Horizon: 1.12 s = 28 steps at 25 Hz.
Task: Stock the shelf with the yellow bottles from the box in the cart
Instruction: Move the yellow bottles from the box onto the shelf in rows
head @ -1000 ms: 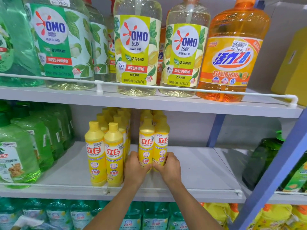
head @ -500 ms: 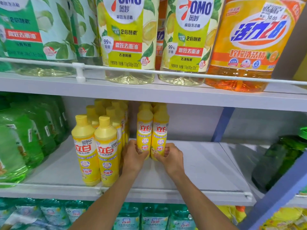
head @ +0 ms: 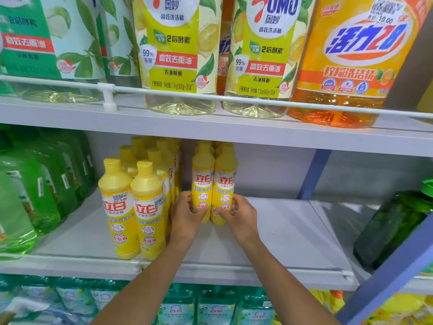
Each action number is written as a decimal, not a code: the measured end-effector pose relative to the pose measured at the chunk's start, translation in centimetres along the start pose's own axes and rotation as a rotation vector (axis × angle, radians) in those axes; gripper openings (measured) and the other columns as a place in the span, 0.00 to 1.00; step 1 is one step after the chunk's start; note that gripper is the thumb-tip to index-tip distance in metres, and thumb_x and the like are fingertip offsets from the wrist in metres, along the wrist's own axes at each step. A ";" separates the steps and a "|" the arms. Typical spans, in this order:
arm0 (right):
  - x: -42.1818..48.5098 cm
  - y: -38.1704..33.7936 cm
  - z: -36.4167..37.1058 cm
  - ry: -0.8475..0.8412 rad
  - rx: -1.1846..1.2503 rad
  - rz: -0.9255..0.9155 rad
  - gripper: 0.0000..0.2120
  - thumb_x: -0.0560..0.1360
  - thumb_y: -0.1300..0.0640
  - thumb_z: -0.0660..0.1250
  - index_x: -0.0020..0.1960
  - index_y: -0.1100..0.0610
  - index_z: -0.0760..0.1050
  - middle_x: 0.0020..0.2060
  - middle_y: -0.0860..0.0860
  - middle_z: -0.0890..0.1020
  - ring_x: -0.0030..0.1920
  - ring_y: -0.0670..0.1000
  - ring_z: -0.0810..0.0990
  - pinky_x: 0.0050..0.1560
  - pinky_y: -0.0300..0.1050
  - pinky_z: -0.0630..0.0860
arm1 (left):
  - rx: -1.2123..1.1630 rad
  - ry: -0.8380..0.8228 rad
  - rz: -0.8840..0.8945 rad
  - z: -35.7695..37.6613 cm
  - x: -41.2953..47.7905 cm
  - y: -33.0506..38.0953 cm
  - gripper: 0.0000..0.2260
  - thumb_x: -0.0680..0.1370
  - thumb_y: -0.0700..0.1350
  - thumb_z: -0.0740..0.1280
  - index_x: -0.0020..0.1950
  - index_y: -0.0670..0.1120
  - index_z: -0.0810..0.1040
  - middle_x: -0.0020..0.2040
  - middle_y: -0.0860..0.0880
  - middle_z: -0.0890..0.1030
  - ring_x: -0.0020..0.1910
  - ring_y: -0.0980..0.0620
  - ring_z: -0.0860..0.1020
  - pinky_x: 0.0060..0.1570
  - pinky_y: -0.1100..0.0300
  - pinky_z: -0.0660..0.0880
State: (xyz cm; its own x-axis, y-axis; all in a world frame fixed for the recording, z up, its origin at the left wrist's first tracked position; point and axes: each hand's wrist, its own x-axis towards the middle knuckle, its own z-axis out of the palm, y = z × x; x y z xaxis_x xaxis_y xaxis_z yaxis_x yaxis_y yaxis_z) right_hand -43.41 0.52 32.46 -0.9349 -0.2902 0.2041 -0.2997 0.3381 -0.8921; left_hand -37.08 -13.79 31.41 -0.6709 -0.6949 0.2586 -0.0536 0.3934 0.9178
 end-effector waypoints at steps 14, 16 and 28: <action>-6.2 -4.5 -5.2 -0.348 -0.693 -0.130 0.30 0.76 0.39 0.67 0.72 0.53 0.67 0.68 0.57 0.72 0.70 0.59 0.69 0.68 0.54 0.71 | 0.787 -0.575 0.160 -5.8 -4.6 4.1 0.32 0.75 0.61 0.70 0.73 0.47 0.66 0.68 0.44 0.74 0.68 0.42 0.72 0.65 0.47 0.72; -9.5 -5.9 -6.2 -0.371 -0.844 -0.185 0.37 0.77 0.37 0.65 0.77 0.56 0.61 0.74 0.58 0.66 0.75 0.60 0.64 0.73 0.56 0.67 | 0.969 -0.627 0.323 -8.1 -7.4 5.4 0.35 0.76 0.65 0.65 0.75 0.46 0.63 0.70 0.42 0.71 0.69 0.41 0.70 0.65 0.47 0.70; -35.7 -5.5 1.2 -0.515 -1.179 -0.195 0.43 0.78 0.30 0.58 0.83 0.55 0.50 0.82 0.57 0.52 0.80 0.61 0.53 0.77 0.63 0.59 | 1.128 -0.712 0.357 -25.6 -28.3 -3.9 0.38 0.78 0.66 0.61 0.80 0.44 0.56 0.77 0.39 0.61 0.77 0.39 0.61 0.74 0.41 0.61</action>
State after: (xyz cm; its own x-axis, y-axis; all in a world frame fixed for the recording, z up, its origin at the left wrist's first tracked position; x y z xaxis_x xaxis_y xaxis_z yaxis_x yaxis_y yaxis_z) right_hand -8.15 7.93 29.62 -0.7562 -0.6428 -0.1221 -0.6529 0.7535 0.0772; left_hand 1.05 -11.02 28.21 -0.9863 -0.1340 -0.0961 -0.1354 0.9908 0.0081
